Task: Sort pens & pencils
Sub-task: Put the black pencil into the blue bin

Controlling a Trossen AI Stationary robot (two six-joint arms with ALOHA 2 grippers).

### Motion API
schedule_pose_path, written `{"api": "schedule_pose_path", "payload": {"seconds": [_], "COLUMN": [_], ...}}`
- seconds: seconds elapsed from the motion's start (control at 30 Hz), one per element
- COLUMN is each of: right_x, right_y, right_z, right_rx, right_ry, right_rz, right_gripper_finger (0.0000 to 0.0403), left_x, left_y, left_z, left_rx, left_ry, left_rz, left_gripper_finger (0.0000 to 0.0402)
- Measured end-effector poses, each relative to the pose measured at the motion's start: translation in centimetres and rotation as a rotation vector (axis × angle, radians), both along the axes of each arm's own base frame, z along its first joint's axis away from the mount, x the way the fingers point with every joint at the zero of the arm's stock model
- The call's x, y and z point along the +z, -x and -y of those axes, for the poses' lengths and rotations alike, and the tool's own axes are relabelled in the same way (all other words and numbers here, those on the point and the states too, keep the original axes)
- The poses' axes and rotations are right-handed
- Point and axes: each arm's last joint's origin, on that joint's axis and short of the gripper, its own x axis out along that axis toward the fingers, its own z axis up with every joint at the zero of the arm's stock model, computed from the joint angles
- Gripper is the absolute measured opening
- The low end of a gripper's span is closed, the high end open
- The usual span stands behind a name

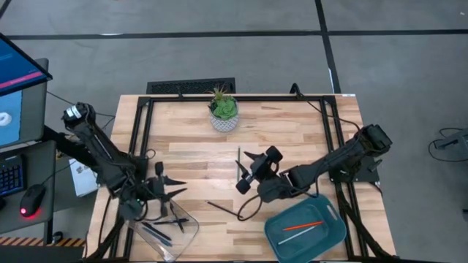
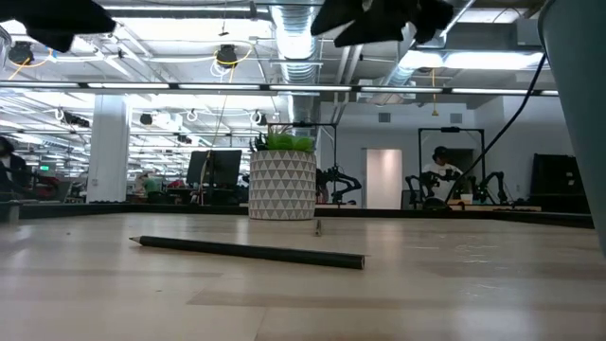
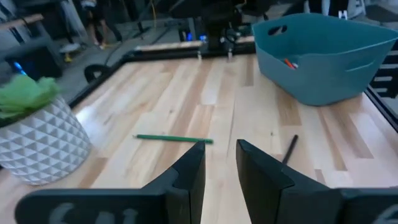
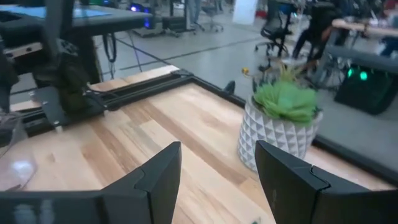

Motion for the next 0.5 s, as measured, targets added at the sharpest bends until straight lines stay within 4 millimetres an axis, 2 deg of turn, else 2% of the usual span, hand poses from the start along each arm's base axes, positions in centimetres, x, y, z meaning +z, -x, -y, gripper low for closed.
{"api": "schedule_pose_path", "payload": {"seconds": [0.23, 0.37, 0.5], "right_x": [-1.1, -1.7, -2.0], "right_y": [-0.2, -0.2, 0.1], "right_z": [1.8, 2.8, 3.1], "right_rx": [-0.018, -0.017, -0.045], "right_ry": [-0.171, -0.253, -0.244], "right_rz": [-0.008, -0.06, -0.089], "right_gripper_finger": [0.0228, 0.0228, 0.0228], "left_x": [0.5, 1.0, 1.4], "left_y": [-2.6, -4.1, -5.0], "left_z": [-1.7, -2.4, -2.9], "left_rx": [-0.019, -0.136, -0.253], "left_ry": [0.003, -0.002, 0.022], "left_rz": [-0.04, -0.056, -0.051], "left_gripper_finger": [0.0083, 0.0083, 0.0083]}}
